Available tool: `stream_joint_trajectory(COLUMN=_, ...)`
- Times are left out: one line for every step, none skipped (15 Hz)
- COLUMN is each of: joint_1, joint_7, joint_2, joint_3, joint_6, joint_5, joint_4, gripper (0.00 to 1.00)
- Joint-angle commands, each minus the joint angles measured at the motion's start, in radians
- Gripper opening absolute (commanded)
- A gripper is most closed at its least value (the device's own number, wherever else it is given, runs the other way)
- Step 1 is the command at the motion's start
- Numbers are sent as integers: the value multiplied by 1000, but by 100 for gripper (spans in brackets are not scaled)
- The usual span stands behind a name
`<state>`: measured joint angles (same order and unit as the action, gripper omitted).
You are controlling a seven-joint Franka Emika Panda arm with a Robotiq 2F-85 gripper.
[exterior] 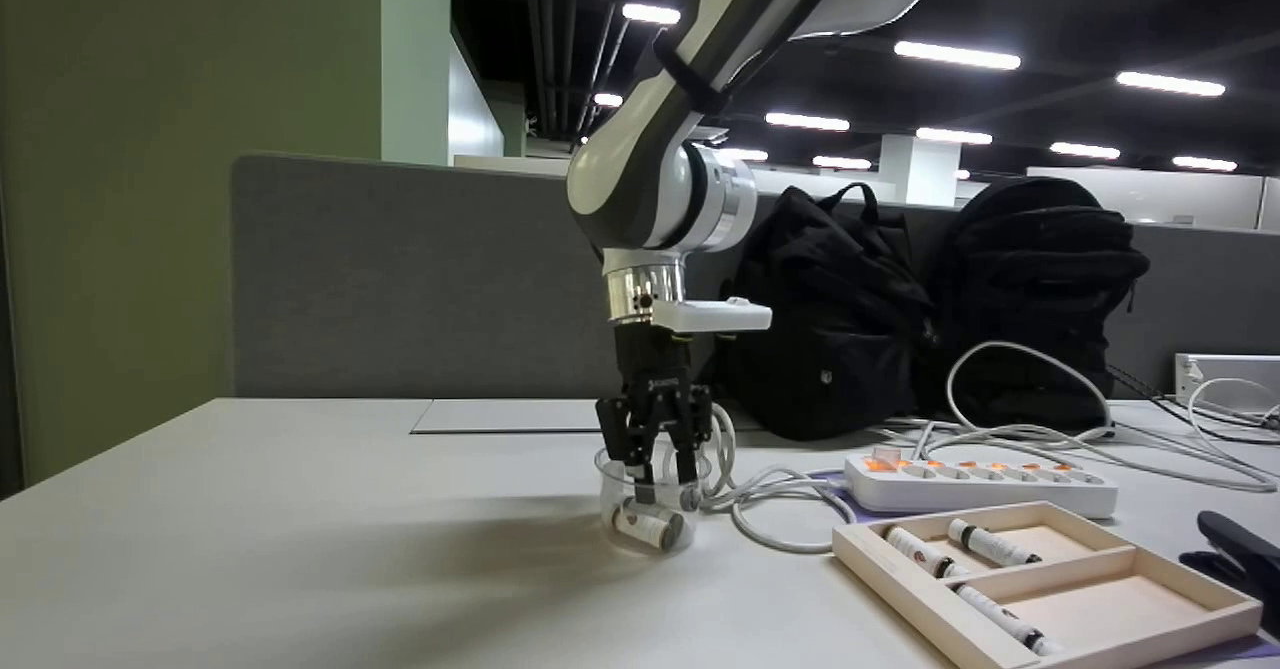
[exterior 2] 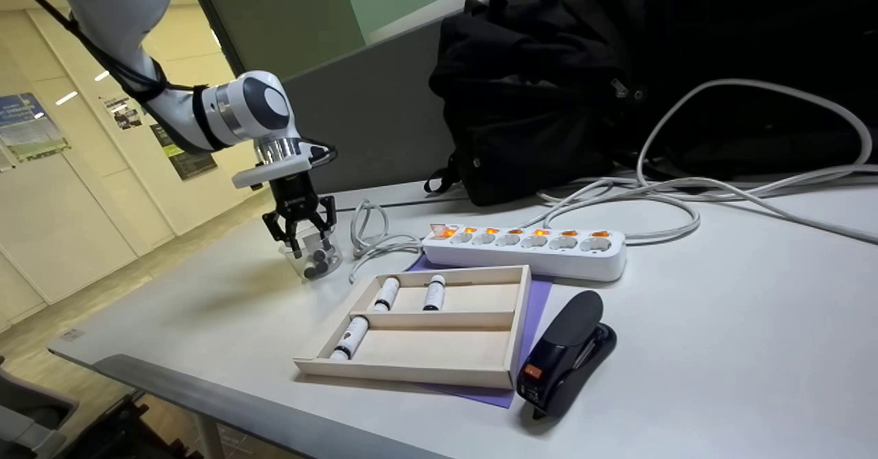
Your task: Take the bottle from the cup and put it in the top compartment of the box
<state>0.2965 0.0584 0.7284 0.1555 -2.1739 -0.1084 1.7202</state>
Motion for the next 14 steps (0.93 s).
stream_joint_trajectory(joint_1=41, joint_7=-61, joint_2=28, joint_3=-23, joint_6=28, joint_5=-47, joint_4=-52, gripper=93)
stream_joint_trajectory(joint_1=49, joint_7=-71, joint_2=31, joint_3=-26, joint_6=28, joint_5=-54, joint_4=-54, gripper=60)
stream_joint_trajectory(joint_1=58, joint_7=-78, joint_2=35, joint_3=-29, joint_6=30, joint_5=-65, joint_4=-56, gripper=53)
stream_joint_trajectory(joint_1=66, joint_7=-85, joint_2=39, joint_3=-32, joint_6=29, joint_5=-74, joint_4=-57, gripper=80)
stream_joint_trajectory(joint_1=75, joint_7=-94, joint_2=43, joint_3=-35, joint_6=28, joint_5=-87, joint_4=-56, gripper=91)
stream_joint_trajectory(joint_1=82, joint_7=-100, joint_2=46, joint_3=-37, joint_6=26, joint_5=-95, joint_4=-55, gripper=94)
stream_joint_trajectory(joint_1=85, joint_7=-107, joint_2=49, joint_3=-37, joint_6=24, joint_5=-98, joint_4=-52, gripper=100)
stream_joint_trajectory(joint_1=87, joint_7=-111, joint_2=50, joint_3=-34, joint_6=29, joint_5=-95, joint_4=-51, gripper=100)
stream_joint_trajectory(joint_1=90, joint_7=-115, joint_2=55, joint_3=-33, joint_6=30, joint_5=-92, joint_4=-48, gripper=100)
stream_joint_trajectory(joint_1=93, joint_7=-116, joint_2=57, joint_3=-33, joint_6=31, joint_5=-94, joint_4=-46, gripper=100)
stream_joint_trajectory(joint_1=98, joint_7=-127, joint_2=55, joint_3=-38, joint_6=18, joint_5=-99, joint_4=-41, gripper=70)
stream_joint_trajectory(joint_1=99, joint_7=-135, joint_2=54, joint_3=-39, joint_6=18, joint_5=-98, joint_4=-41, gripper=68)
stream_joint_trajectory(joint_1=98, joint_7=-140, joint_2=50, joint_3=-39, joint_6=20, joint_5=-96, joint_4=-43, gripper=62)
stream_joint_trajectory(joint_1=97, joint_7=-147, joint_2=48, joint_3=-40, joint_6=26, joint_5=-93, joint_4=-46, gripper=53)
